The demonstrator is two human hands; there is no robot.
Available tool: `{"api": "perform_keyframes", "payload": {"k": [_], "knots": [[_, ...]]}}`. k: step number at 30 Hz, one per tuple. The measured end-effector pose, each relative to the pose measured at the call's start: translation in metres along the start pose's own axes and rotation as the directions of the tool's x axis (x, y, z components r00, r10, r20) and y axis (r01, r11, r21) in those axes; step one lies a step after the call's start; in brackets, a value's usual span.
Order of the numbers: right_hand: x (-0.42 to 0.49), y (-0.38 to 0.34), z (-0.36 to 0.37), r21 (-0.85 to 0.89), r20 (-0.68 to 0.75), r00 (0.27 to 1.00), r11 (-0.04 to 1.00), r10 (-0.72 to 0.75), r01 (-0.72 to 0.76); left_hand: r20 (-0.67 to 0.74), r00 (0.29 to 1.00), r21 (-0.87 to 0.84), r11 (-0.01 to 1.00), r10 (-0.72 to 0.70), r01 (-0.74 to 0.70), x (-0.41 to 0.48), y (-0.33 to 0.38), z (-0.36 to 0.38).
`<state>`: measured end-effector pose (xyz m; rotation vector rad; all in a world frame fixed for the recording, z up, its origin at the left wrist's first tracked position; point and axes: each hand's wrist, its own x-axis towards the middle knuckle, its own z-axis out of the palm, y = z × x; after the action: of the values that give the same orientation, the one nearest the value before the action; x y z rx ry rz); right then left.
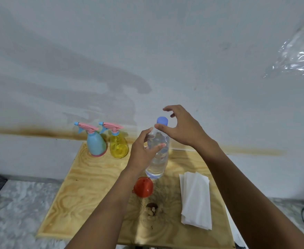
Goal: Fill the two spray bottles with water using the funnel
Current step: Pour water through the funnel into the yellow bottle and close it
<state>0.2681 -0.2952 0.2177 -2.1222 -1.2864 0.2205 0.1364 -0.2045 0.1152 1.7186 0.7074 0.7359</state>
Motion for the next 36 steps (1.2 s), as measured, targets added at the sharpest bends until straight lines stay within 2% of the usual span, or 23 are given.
{"api": "perform_keyframes", "payload": {"k": [2, 4, 9, 11, 15, 17, 24, 28, 32, 36], "knots": [[0.0, 0.001, -0.004, 0.071, 0.065, 0.994, 0.994, -0.083, 0.078, 0.004, 1.0, -0.006, 1.0, -0.002, 0.002, 0.0, 0.001, 0.0], [0.002, 0.004, -0.005, 0.042, 0.089, 0.989, 0.993, -0.116, 0.113, 0.007, 1.0, -0.012, 1.0, -0.001, 0.001, -0.001, 0.003, 0.0], [0.002, -0.001, 0.007, -0.004, -0.065, 0.997, 0.999, -0.032, 0.032, 0.007, 1.0, -0.022, 1.0, -0.012, 0.012, -0.002, 0.001, 0.002], [0.004, -0.001, 0.01, 0.008, -0.081, 0.997, 1.0, -0.018, 0.019, 0.009, 1.0, -0.027, 1.0, -0.012, 0.012, -0.001, 0.001, 0.001], [0.001, 0.004, -0.003, 0.135, 0.08, 0.993, 0.988, -0.089, 0.078, 0.005, 1.0, -0.04, 0.999, -0.014, 0.014, -0.002, 0.002, 0.0], [-0.001, 0.008, -0.004, 0.131, 0.093, 0.991, 0.988, -0.098, 0.085, 0.005, 1.0, -0.044, 0.999, -0.024, 0.024, -0.002, 0.0, 0.001], [-0.004, 0.004, 0.015, 0.098, -0.057, 0.996, 0.993, -0.065, 0.07, -0.004, 1.0, -0.041, 0.999, -0.023, 0.023, -0.002, 0.001, 0.001], [-0.008, 0.002, 0.028, 0.135, -0.187, 0.982, 0.991, 0.013, 0.013, 0.0, 1.0, -0.03, 0.999, -0.024, 0.024, -0.001, 0.0, 0.002], [-0.01, 0.004, 0.02, 0.22, -0.076, 0.997, 0.975, -0.022, 0.039, 0.008, 0.999, -0.025, 0.999, -0.036, 0.036, -0.002, -0.001, 0.0], [-0.011, 0.005, 0.014, 0.256, -0.056, 0.998, 0.965, -0.039, 0.052, 0.01, 0.999, -0.029, 0.999, -0.042, 0.042, -0.002, -0.001, 0.001]]}}
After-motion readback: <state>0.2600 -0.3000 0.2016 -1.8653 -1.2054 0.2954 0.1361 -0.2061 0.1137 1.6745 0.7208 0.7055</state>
